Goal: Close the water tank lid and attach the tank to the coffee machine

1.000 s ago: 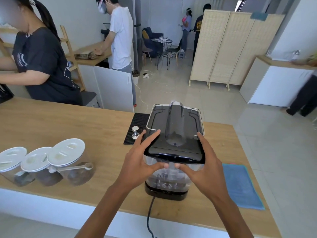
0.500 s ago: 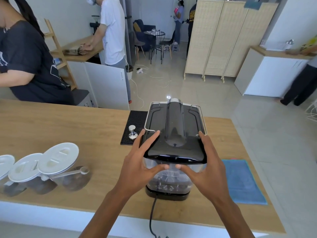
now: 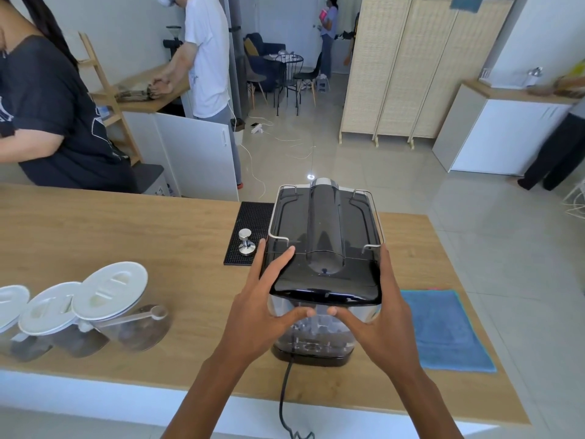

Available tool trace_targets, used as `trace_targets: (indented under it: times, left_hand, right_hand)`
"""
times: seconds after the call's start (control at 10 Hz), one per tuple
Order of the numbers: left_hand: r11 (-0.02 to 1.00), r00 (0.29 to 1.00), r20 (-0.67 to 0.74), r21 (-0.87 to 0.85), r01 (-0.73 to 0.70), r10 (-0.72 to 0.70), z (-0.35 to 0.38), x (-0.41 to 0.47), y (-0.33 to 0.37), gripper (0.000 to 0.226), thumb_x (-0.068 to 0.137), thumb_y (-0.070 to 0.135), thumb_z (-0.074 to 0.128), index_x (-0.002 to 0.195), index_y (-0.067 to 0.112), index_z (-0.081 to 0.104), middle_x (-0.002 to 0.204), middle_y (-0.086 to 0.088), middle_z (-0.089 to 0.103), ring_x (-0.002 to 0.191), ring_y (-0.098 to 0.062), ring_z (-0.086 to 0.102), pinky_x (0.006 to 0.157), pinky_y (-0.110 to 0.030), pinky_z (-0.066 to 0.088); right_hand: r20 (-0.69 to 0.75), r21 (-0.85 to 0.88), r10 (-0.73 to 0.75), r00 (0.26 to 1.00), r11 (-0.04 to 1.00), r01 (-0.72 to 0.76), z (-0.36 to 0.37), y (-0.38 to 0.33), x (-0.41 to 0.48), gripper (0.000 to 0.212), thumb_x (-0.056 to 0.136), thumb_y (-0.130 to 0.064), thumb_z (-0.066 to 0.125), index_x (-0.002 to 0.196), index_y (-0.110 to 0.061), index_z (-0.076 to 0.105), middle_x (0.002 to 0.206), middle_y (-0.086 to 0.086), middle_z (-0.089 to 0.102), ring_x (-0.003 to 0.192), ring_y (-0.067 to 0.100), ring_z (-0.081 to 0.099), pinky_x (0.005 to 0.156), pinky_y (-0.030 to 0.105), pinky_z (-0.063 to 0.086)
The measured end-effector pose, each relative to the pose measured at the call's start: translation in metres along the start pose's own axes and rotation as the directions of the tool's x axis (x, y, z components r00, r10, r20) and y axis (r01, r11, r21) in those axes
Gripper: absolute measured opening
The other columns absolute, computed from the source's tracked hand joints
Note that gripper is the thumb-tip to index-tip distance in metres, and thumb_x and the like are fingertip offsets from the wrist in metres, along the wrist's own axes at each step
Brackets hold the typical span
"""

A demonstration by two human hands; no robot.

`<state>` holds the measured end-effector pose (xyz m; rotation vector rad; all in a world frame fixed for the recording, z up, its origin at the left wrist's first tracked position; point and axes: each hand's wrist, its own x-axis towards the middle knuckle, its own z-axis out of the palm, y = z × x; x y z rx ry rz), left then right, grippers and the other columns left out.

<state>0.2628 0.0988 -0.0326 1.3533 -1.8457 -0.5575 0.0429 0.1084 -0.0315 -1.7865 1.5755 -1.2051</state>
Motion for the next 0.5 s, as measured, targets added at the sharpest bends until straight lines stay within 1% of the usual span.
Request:
trace_targets:
  times: [0.1,0.2,0.3,0.4,0.5]
  left_hand:
    - [1.000,1.000,-0.012,0.008,0.008,-0.008,0.002,-0.003,-0.002,0.097,0.069,0.071,0.071,0.150,0.059,0.021,0.169,0.024,-0.007,0.142,0.021,0.008,0.095,0.003,0.020]
    - [1.000,1.000,-0.017,0.014,0.018,-0.017,0.001,-0.004,-0.002,0.098,0.069,0.069,0.071,0.153,0.055,0.023,0.170,0.024,-0.005,0.146,0.007,0.017,0.099,-0.005,0.025]
    - [0.999,0.999,-0.027,-0.002,0.032,-0.032,0.000,-0.008,-0.006,0.099,0.071,0.067,0.072,0.155,0.053,0.022,0.170,0.024,0.001,0.149,0.002,0.022,0.106,-0.019,0.033]
    - [0.993,0.994,-0.058,-0.072,0.090,-0.094,0.006,-0.017,-0.012,0.102,0.077,0.064,0.070,0.157,0.054,0.007,0.168,0.023,0.017,0.148,0.001,0.031,0.110,-0.020,0.037]
    - [0.986,0.988,-0.025,-0.065,0.153,-0.155,0.015,-0.035,-0.032,0.102,0.088,0.055,0.068,0.159,0.047,-0.004,0.165,0.018,0.030,0.142,-0.003,0.041,0.107,-0.023,0.044]
  right_hand:
    - [0.009,-0.010,0.002,1.000,1.000,-0.002,-0.001,0.001,-0.001,0.124,0.065,-0.073,0.074,0.157,-0.049,-0.004,0.168,-0.018,0.013,0.154,0.008,0.019,0.121,0.043,0.032]
    - [0.012,-0.006,0.015,1.000,1.000,-0.015,-0.001,-0.001,-0.002,0.123,0.065,-0.068,0.077,0.156,-0.051,-0.004,0.167,-0.021,0.013,0.154,0.006,0.019,0.121,0.039,0.030]
    - [0.023,-0.004,0.010,1.000,1.000,-0.010,-0.003,-0.002,-0.004,0.121,0.066,-0.064,0.078,0.155,-0.051,-0.003,0.167,-0.024,0.012,0.153,0.002,0.018,0.119,0.031,0.027]
    - [0.008,0.011,0.045,0.999,0.999,-0.046,-0.002,0.002,-0.006,0.121,0.066,-0.067,0.074,0.157,-0.050,-0.004,0.167,-0.021,0.017,0.152,0.007,0.024,0.118,0.033,0.030]
    - [-0.014,0.003,0.123,0.992,0.992,-0.123,0.004,0.017,-0.019,0.114,0.072,-0.066,0.070,0.155,-0.052,-0.007,0.167,-0.016,0.021,0.152,0.014,0.028,0.120,0.043,0.033]
